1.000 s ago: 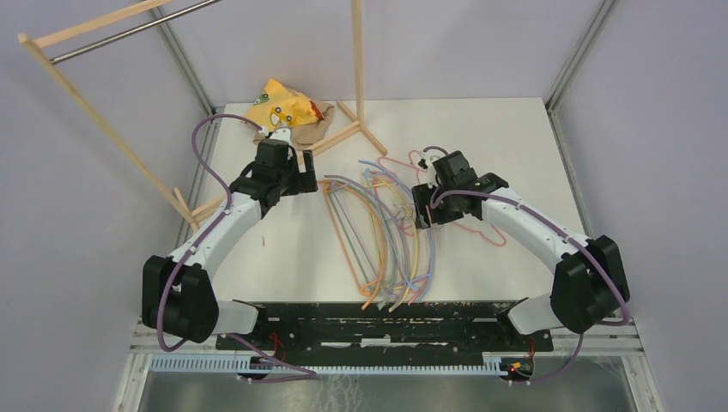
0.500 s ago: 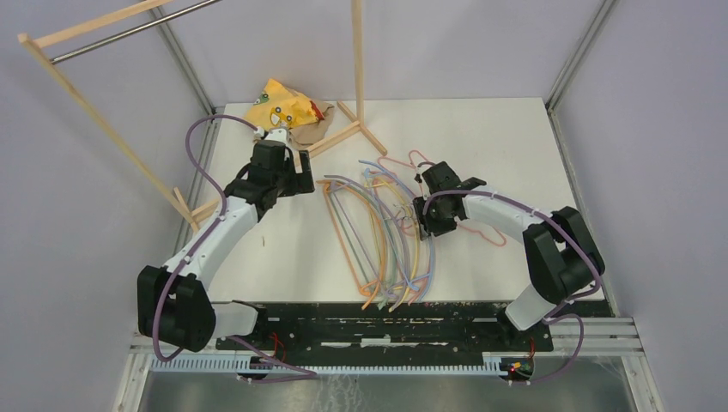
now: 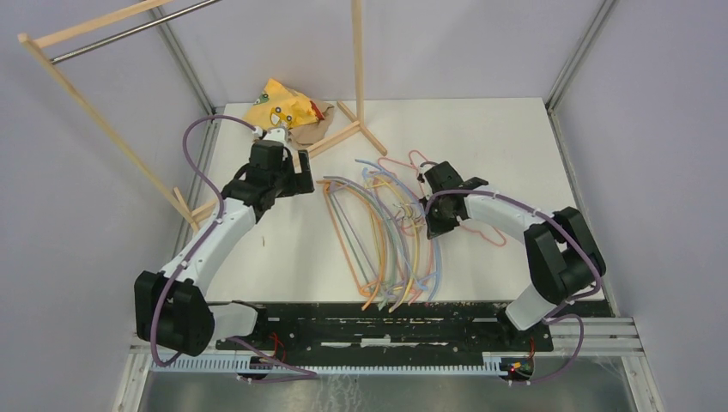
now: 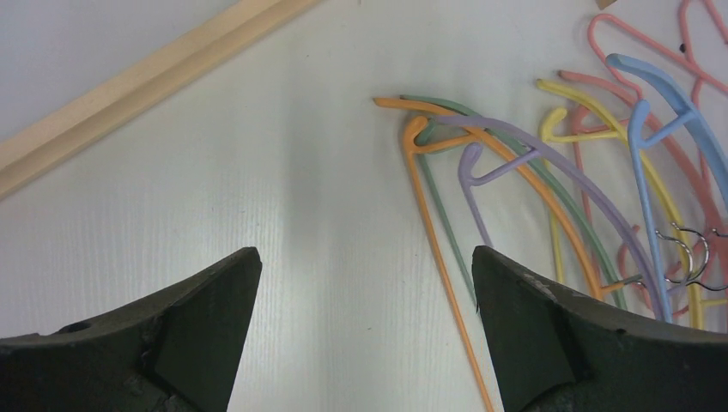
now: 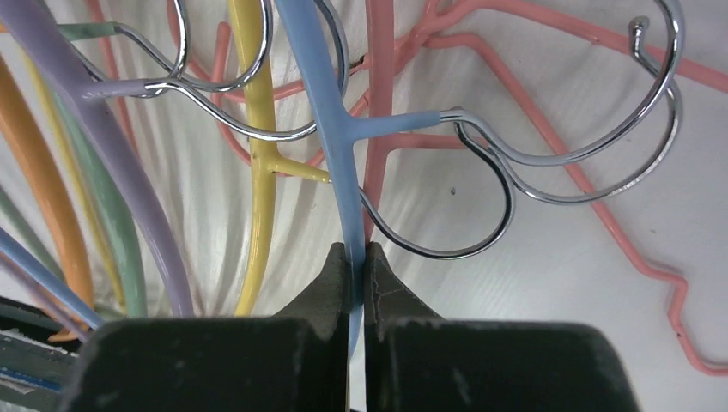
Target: Organize the hangers
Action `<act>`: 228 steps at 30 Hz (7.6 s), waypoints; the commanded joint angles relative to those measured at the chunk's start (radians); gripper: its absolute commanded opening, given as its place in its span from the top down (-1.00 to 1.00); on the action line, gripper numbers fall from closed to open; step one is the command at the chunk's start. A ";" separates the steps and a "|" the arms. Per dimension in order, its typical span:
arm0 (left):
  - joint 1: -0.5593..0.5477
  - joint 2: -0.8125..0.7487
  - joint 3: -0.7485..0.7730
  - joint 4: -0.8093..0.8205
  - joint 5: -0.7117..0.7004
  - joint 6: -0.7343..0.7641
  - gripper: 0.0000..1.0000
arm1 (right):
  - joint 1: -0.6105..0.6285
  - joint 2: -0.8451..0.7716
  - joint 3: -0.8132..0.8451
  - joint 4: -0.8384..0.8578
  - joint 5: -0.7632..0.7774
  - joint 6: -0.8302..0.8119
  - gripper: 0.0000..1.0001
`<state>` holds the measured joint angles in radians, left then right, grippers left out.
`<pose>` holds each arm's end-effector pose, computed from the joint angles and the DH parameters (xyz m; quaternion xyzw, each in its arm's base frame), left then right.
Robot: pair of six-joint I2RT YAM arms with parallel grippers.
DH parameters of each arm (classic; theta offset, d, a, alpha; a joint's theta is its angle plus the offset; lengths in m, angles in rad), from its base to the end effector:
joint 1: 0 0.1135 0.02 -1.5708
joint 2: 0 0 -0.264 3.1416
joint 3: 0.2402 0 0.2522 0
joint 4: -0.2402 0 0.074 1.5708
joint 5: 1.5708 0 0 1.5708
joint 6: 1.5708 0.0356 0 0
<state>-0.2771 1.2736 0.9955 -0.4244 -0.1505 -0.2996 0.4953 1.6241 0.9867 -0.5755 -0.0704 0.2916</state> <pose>0.2689 -0.0709 0.2858 -0.0418 0.9042 -0.0539 0.4215 0.2672 0.1472 0.1770 -0.1062 0.9777 0.1002 0.1510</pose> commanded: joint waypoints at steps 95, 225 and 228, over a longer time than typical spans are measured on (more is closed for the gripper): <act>-0.572 0.059 0.185 0.284 -0.203 -0.248 -0.97 | 0.091 0.156 0.913 -0.164 0.092 0.163 0.99; -0.059 0.893 1.050 0.770 0.779 -0.882 0.71 | -0.165 -0.093 0.725 -0.299 0.469 0.019 -0.97; -0.059 0.885 1.051 0.771 0.781 -0.867 0.35 | -0.163 -0.092 0.721 -0.303 0.470 0.021 -1.00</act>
<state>-0.3271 2.1330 2.0377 0.4767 0.5766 -1.1152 0.3370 1.5482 1.7012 -0.8986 0.3973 0.2996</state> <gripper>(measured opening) 0.252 0.992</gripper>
